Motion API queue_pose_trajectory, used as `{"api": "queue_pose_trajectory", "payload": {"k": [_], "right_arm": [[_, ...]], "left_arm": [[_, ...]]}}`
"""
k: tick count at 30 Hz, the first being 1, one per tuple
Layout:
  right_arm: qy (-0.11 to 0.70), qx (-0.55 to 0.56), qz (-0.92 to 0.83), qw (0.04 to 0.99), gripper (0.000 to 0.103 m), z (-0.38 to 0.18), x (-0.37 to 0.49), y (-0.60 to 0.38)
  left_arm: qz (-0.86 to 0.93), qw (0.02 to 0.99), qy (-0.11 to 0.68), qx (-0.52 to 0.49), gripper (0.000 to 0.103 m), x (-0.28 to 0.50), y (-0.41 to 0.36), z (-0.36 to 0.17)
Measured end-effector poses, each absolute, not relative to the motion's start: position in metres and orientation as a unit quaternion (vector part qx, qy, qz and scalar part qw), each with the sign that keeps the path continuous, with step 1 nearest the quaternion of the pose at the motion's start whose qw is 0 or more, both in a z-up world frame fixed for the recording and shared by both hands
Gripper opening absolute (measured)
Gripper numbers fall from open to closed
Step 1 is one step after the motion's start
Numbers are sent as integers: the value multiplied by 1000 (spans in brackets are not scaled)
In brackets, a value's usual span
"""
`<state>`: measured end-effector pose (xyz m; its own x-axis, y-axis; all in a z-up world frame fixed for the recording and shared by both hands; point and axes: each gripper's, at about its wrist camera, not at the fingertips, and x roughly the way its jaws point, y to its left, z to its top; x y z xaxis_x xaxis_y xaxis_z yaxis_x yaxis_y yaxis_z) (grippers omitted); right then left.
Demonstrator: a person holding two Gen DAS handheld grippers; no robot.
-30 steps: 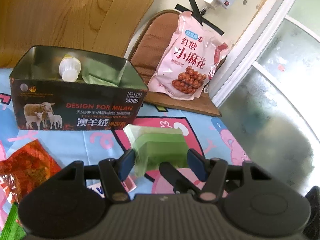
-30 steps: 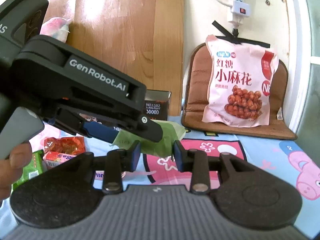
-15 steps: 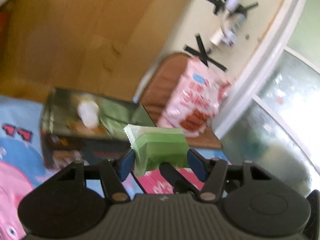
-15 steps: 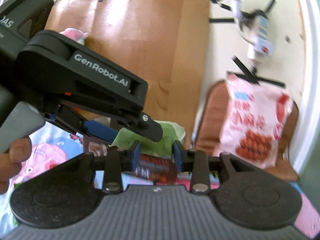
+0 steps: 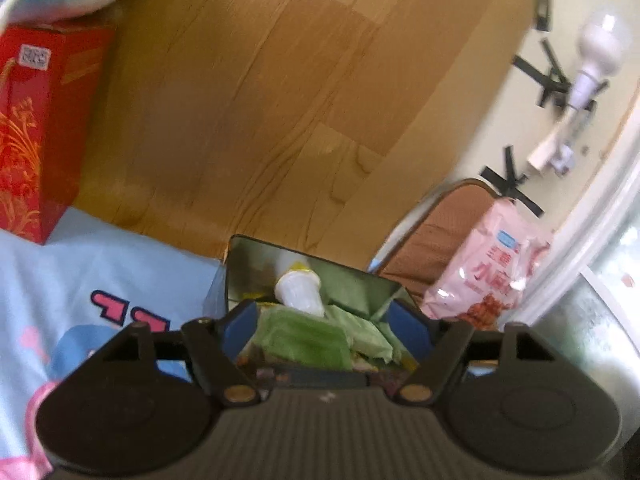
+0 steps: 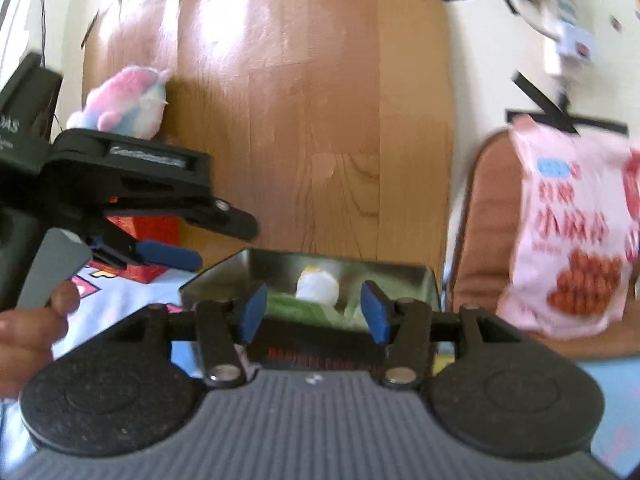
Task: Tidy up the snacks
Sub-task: 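Lower the green pack into the black box and open the left gripper, then move the left gripper toward the green jelly bag on the sheet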
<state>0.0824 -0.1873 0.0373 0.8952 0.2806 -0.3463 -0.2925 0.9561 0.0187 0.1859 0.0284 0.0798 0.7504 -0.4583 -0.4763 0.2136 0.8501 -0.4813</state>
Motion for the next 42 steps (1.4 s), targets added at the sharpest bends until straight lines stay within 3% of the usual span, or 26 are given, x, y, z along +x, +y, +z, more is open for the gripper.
{"api": "queue_pose_trajectory", "payload": {"k": [20, 24, 36, 42], "right_arm": [[261, 48, 109, 958, 56, 4, -45, -232], [256, 34, 124, 958, 63, 6, -65, -217], [259, -21, 162, 952, 66, -1, -102, -183], [276, -28, 172, 945, 73, -8, -112, -182]], "left_arm": [[-231, 908, 319, -142, 75, 47, 18, 68], [-227, 910, 319, -136, 75, 26, 20, 66], [-198, 921, 318, -109, 75, -21, 31, 54], [-185, 923, 320, -103, 75, -38, 40, 47]]}}
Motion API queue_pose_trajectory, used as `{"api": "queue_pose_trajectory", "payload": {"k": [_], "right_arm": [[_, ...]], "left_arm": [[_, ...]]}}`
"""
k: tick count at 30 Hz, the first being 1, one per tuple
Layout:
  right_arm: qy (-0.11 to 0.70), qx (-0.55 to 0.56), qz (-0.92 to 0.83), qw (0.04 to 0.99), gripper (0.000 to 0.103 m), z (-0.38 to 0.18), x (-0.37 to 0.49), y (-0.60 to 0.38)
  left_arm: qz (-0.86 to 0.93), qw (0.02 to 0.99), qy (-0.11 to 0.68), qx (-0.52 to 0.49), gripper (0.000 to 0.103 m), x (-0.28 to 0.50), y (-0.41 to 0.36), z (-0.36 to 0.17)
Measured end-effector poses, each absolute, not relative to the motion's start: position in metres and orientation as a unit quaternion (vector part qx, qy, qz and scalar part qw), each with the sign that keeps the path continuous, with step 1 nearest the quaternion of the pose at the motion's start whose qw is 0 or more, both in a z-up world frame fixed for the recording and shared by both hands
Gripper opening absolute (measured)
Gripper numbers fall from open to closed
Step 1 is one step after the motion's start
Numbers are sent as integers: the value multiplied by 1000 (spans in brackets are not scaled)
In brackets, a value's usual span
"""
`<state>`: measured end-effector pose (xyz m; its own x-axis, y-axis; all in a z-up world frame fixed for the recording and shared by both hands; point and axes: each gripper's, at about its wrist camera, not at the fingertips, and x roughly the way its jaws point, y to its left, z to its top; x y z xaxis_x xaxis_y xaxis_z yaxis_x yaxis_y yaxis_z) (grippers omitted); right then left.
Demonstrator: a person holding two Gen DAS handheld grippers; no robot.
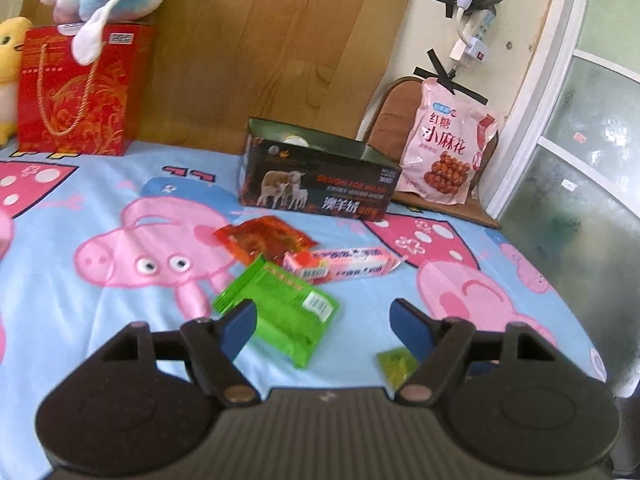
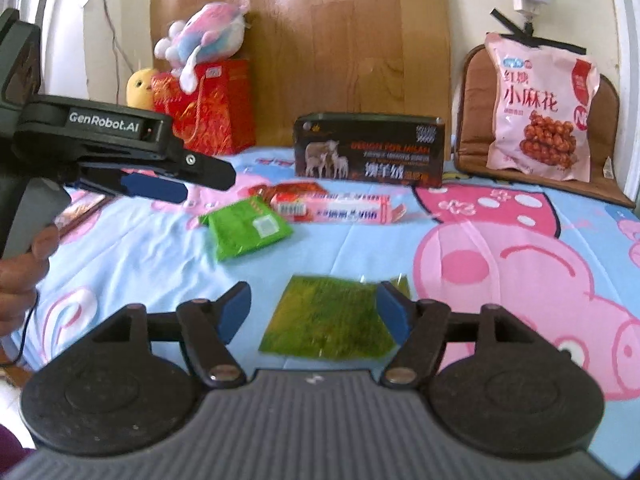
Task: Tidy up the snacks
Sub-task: 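Move the left gripper toward the green jelly bag on the sheet, then grasp the green jelly bag with the right gripper beside the left gripper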
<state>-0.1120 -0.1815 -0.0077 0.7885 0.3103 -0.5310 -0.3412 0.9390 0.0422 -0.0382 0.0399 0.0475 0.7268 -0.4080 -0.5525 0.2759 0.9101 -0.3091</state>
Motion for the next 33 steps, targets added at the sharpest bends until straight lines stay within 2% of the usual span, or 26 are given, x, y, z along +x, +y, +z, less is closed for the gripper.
{"api": "queue_pose_trajectory", "payload": {"k": [2, 5, 8, 13, 18, 21, 22, 23, 25, 28, 29, 33], "right_arm": [[289, -36, 180, 940, 84, -14, -117, -180], [295, -78, 168, 937, 89, -27, -122, -171], [284, -76, 141, 945, 86, -27, -117, -173], [286, -33, 112, 951, 86, -22, -107, -194], [268, -78, 105, 954, 87, -21, -116, -195], [286, -65, 93, 951, 88, -26, -110, -208], [290, -53, 91, 951, 90, -27, -108, -212], [296, -34, 95, 950, 90, -27, -105, -219], [294, -30, 101, 950, 87, -27, -101, -222], [282, -34, 122, 951, 66, -28, -96, -213], [279, -39, 120, 952, 60, -28, -95, -209], [270, -31, 111, 956, 52, -26, -91, -209]], "left_arm": [[-183, 924, 320, -105, 75, -45, 44, 46], [-182, 923, 323, -103, 75, -53, 47, 43], [-192, 916, 336, -110, 75, -55, 44, 37], [-231, 897, 360, -111, 75, -51, 21, 29], [-286, 870, 388, -104, 75, -36, -13, 24], [-292, 851, 424, -102, 75, -18, -32, 12], [-294, 853, 418, -103, 81, -17, -36, 11], [-298, 851, 420, -100, 81, -14, -41, 10], [-308, 850, 418, -92, 78, -12, -51, 10], [-306, 860, 404, -63, 73, -12, -68, 8], [-300, 865, 400, -51, 69, -13, -71, 9], [-294, 870, 393, -53, 52, -12, -68, 14]]}}
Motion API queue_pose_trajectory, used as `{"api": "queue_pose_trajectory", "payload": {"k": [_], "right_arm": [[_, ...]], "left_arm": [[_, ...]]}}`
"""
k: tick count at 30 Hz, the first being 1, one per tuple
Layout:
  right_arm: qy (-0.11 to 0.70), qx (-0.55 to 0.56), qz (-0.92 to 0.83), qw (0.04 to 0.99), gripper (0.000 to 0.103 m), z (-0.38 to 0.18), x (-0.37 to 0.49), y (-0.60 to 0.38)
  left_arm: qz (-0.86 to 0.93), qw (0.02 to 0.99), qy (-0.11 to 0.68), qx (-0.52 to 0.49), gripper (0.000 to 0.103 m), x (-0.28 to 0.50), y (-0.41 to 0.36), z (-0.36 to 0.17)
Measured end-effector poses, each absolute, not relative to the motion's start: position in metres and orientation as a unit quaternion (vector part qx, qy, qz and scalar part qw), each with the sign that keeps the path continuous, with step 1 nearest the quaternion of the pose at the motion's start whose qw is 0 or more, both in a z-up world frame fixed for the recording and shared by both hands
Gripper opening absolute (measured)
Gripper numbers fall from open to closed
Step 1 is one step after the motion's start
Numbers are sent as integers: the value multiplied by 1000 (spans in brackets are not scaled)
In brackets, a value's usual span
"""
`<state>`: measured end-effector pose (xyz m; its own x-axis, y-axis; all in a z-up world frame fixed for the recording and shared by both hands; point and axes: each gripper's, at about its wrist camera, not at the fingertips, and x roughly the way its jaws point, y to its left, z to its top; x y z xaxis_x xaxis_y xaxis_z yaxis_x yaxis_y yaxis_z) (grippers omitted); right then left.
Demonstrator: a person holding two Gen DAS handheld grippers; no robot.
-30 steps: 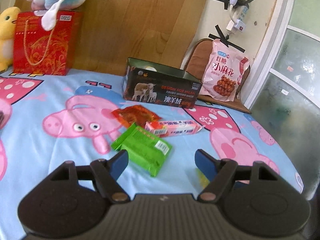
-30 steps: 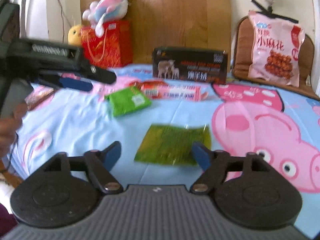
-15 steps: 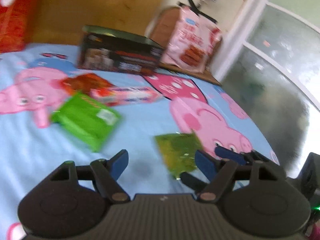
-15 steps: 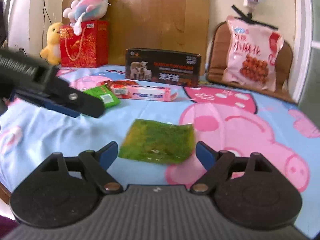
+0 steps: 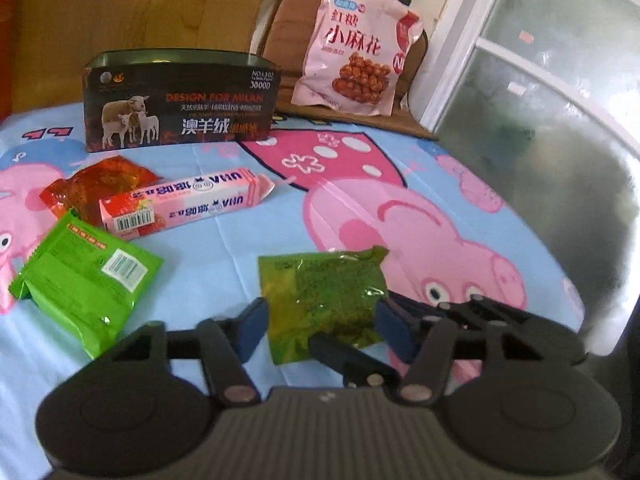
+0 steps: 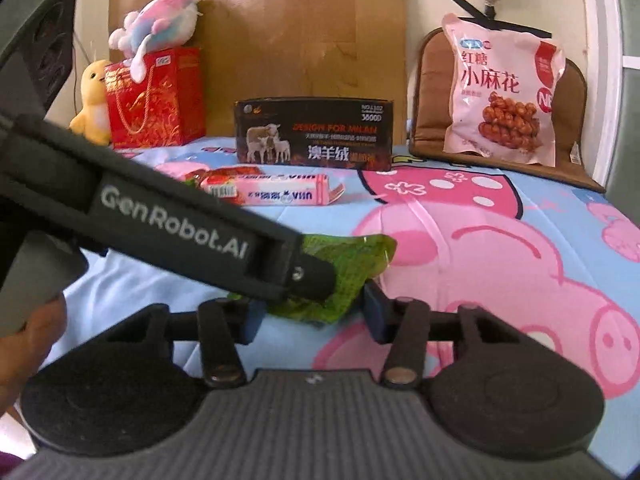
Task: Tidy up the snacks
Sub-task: 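Grasp the green jelly bag with the right gripper beside the left gripper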
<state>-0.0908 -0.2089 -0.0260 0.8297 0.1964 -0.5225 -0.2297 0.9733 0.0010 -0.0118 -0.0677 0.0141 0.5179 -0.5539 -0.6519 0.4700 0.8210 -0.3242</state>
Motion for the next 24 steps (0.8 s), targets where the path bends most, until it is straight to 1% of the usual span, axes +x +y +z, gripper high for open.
{"api": "queue_pose_trajectory", "payload": {"k": [1, 2, 3, 6, 9, 10, 11, 12, 15, 17, 19, 21, 22, 23, 24], "right_arm": [[265, -29, 112, 957, 50, -24, -91, -209], [255, -31, 116, 959, 35, -21, -91, -209], [245, -34, 123, 961, 34, -16, -92, -206], [239, -32, 123, 963, 34, -6, -80, -203], [247, -4, 135, 960, 34, -3, -66, -208], [247, 3, 140, 959, 32, -3, -62, -210], [251, 10, 142, 958, 25, -5, -60, -212], [258, 16, 142, 955, 23, -6, -55, -214], [283, 62, 151, 945, 22, -13, -46, -223], [292, 81, 155, 940, 22, -12, -45, -227], [301, 110, 161, 934, 21, -11, -44, -233], [304, 155, 167, 925, 19, -9, -44, -247], [303, 180, 173, 920, 15, -7, -44, -255], [302, 205, 180, 914, 15, -5, -44, -263], [299, 228, 183, 908, 14, -3, -43, -271]], "left_arm": [[-311, 862, 393, -69, 42, -10, -66, 18], [-319, 858, 396, -81, 41, -9, -65, 22], [-314, 864, 386, -76, 41, -10, -65, 27], [-303, 874, 376, -58, 40, -3, -68, 36], [-311, 863, 388, -90, 40, 14, -61, 34], [-313, 859, 393, -99, 40, 20, -59, 32], [-318, 852, 401, -108, 40, 26, -58, 30], [-326, 843, 411, -119, 42, 31, -57, 26], [-340, 836, 411, -131, 47, 37, -52, 21], [-342, 837, 401, -149, 55, 40, -43, 22], [-331, 841, 396, -164, 57, 43, -32, 24], [-318, 845, 393, -174, 62, 46, -20, 28], [-312, 847, 390, -181, 65, 48, -14, 30], [-308, 847, 388, -190, 69, 48, -7, 32], [-308, 847, 385, -199, 71, 50, -3, 34]]}}
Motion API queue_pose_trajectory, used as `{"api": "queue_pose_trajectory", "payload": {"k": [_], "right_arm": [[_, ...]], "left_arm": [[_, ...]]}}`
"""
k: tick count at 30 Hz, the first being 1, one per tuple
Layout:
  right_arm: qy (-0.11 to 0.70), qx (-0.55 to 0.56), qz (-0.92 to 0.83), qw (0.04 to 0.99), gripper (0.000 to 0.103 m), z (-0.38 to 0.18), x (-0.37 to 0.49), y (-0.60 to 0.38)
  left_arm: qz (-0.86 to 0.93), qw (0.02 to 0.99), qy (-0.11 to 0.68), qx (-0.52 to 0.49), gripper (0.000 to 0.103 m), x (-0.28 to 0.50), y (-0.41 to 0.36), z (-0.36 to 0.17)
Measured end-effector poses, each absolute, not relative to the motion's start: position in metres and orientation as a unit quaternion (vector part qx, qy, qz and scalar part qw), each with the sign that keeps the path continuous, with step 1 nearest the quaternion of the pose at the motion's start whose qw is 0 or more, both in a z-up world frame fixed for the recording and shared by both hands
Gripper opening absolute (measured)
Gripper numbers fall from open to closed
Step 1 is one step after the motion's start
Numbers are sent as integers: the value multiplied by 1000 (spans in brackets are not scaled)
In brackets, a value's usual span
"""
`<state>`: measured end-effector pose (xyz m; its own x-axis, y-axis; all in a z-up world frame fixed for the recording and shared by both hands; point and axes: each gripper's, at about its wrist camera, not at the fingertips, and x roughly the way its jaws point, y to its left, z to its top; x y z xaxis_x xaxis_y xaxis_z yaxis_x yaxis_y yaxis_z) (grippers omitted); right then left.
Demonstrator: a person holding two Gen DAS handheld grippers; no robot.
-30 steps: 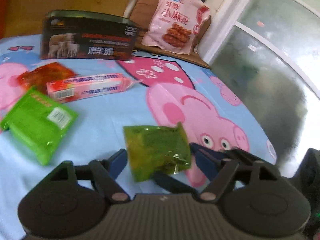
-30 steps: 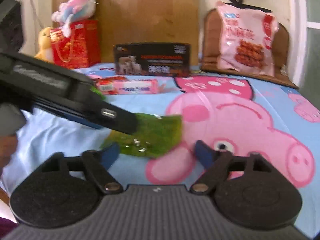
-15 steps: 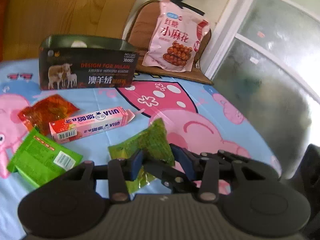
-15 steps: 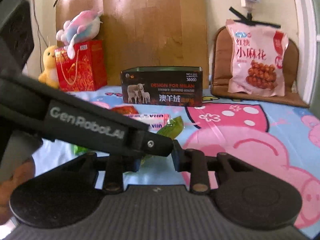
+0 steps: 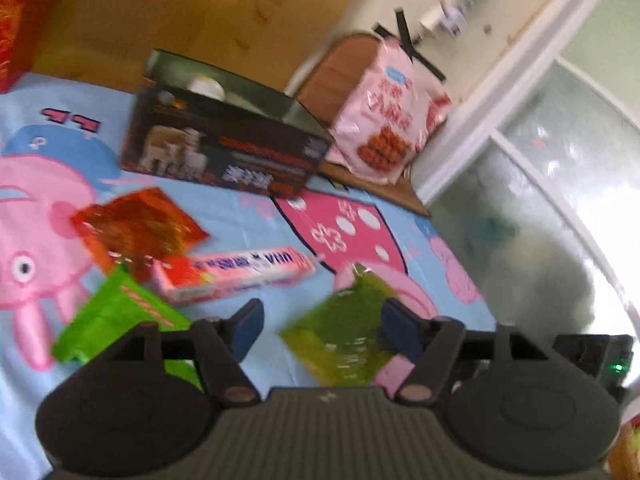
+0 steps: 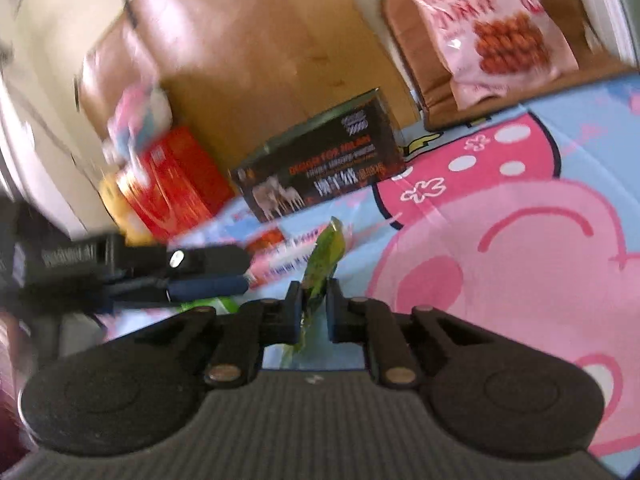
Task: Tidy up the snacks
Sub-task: 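Grasp the green jelly bag with the right gripper beside the left gripper, then carry the green jelly bag into the black box and open the right gripper, then grasp the orange jelly bag with the left gripper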
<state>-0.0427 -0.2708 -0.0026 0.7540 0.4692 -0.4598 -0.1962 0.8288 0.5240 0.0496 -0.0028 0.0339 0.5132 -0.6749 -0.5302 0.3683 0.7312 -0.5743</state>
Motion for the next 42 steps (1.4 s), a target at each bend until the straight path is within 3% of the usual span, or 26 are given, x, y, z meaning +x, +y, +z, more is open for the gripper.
{"api": "queue_pose_trajectory", "payload": {"k": [2, 7, 17, 21, 23, 25, 27, 30, 32, 34, 39, 41, 42], "right_arm": [[292, 262, 183, 902, 14, 4, -39, -283], [275, 313, 202, 886, 14, 18, -25, -288], [230, 286, 221, 904, 14, 76, 72, -262], [236, 273, 213, 908, 15, 75, 133, -221], [254, 231, 204, 917, 23, 62, 156, -194], [297, 147, 192, 924, 43, 43, 175, -168], [303, 106, 167, 932, 42, 32, 168, -168], [273, 138, 181, 935, 43, 34, 132, -196], [258, 131, 200, 936, 45, 36, 102, -207], [284, 111, 226, 925, 45, 31, 83, -206], [381, 52, 240, 891, 43, 4, 99, -175], [425, 83, 244, 868, 41, -10, 113, -175], [422, 102, 245, 867, 41, -11, 114, -178]], "left_arm": [[-314, 842, 381, -216, 76, 50, 4, 37], [-345, 820, 385, -245, 78, 59, 4, 37], [-274, 897, 290, -192, 76, 120, 17, 102], [-187, 928, 265, -180, 76, 136, 39, 103], [-163, 931, 276, -177, 74, 138, 45, 94], [-152, 930, 292, -165, 72, 134, 50, 83], [-147, 932, 299, -143, 72, 124, 55, 71], [-140, 928, 323, -126, 67, 113, 66, 52], [-135, 917, 350, -136, 59, 111, 73, 40], [-148, 902, 372, -163, 53, 107, 81, 30], [-164, 880, 402, -190, 53, 97, 74, 19], [-174, 860, 426, -222, 52, 99, 74, 8], [-177, 855, 424, -239, 57, 98, 74, 1]]}}
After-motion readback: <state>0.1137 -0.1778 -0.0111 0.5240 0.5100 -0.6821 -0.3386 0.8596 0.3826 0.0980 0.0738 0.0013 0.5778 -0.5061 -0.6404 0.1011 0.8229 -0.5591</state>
